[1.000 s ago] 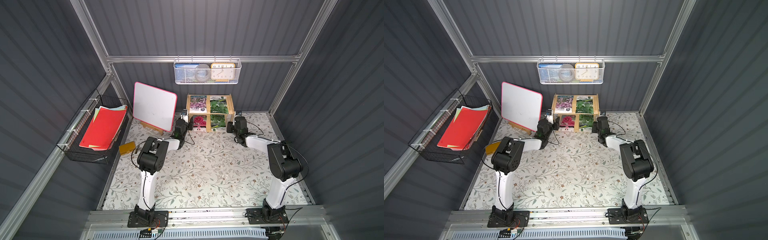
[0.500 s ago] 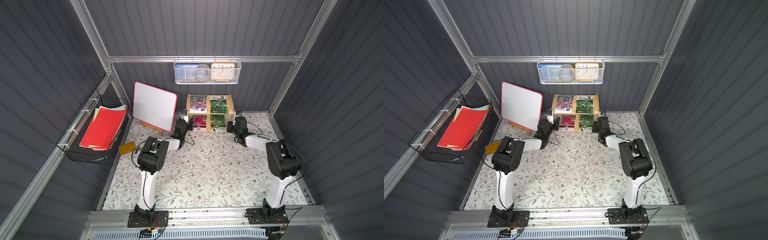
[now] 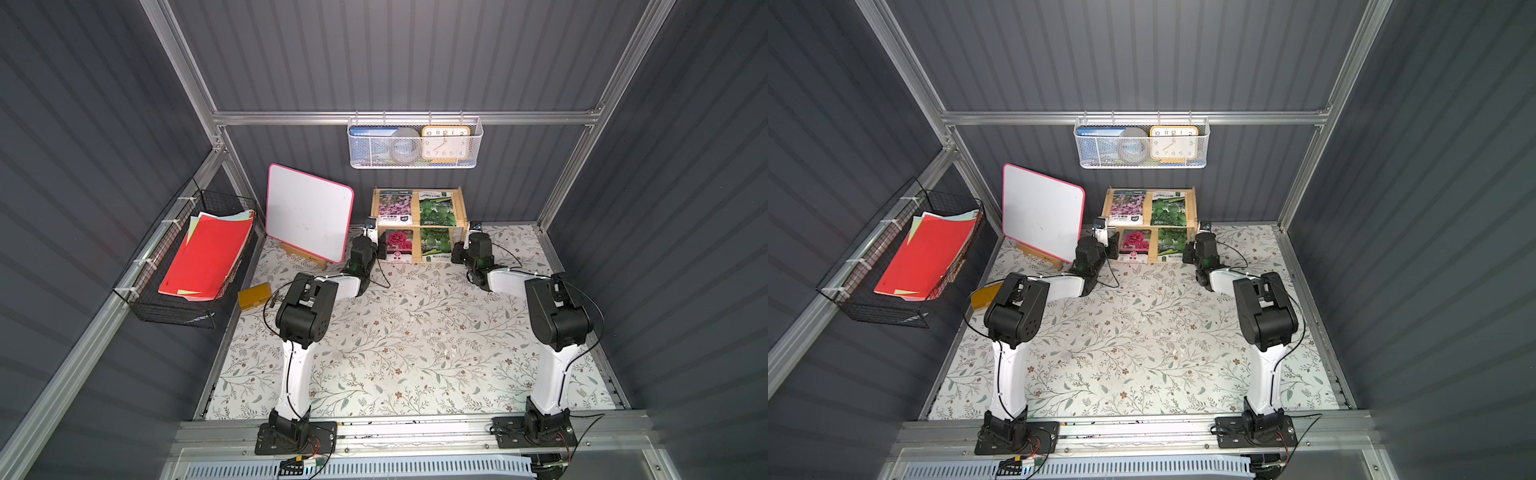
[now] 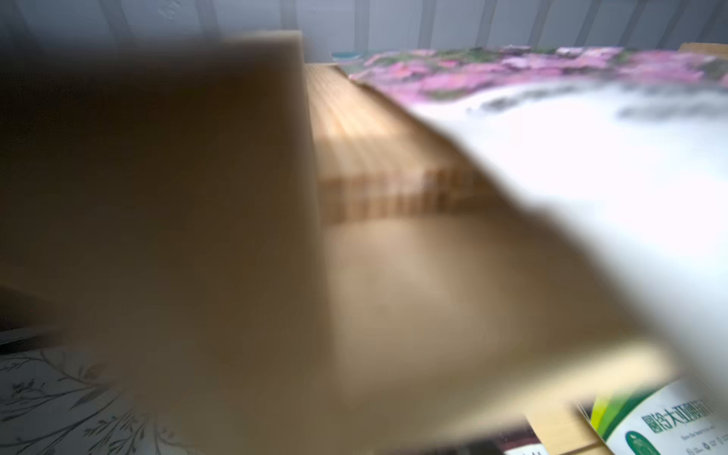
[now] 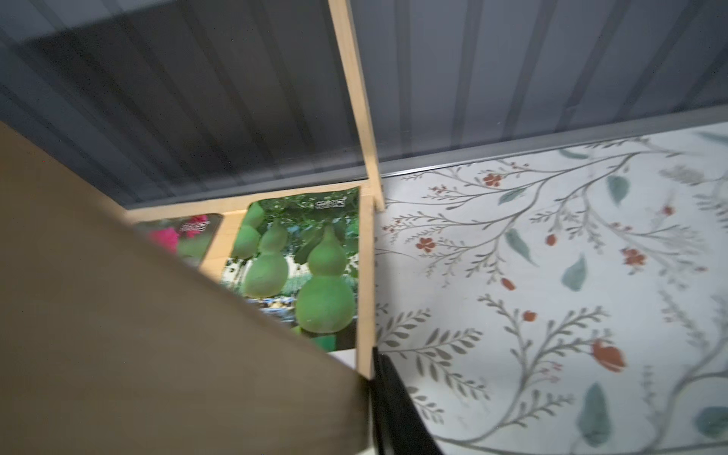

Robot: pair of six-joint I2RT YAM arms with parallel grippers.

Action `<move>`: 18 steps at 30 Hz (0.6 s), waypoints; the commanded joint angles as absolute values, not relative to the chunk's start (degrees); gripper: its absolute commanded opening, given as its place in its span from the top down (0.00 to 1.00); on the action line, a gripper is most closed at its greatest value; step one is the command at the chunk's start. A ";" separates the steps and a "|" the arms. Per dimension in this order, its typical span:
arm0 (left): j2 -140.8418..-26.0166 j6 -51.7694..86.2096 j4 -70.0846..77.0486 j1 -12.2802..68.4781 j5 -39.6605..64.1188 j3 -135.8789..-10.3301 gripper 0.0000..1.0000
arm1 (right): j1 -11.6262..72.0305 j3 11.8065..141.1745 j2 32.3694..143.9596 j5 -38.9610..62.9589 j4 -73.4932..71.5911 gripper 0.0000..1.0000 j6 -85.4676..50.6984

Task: Take the seed bag off the shelf
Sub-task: Move the shelf to the center of the board.

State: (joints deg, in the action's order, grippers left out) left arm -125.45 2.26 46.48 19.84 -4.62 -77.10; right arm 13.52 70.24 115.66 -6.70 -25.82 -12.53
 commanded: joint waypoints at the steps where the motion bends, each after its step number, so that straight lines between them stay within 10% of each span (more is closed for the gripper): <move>1: -126.91 1.57 45.35 19.95 -3.83 -78.48 0.58 | 13.63 71.17 116.36 -6.15 -26.28 0.85 -9.39; 18: -125.14 2.34 44.63 19.95 -4.17 -75.55 1.00 | 13.71 66.17 112.53 -5.33 -26.63 1.00 -12.47</move>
State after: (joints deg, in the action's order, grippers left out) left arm -125.45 2.02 46.52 19.68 -6.44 -77.41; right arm 13.58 67.96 114.59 -6.26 -26.55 -13.50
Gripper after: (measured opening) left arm 0.146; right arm 0.213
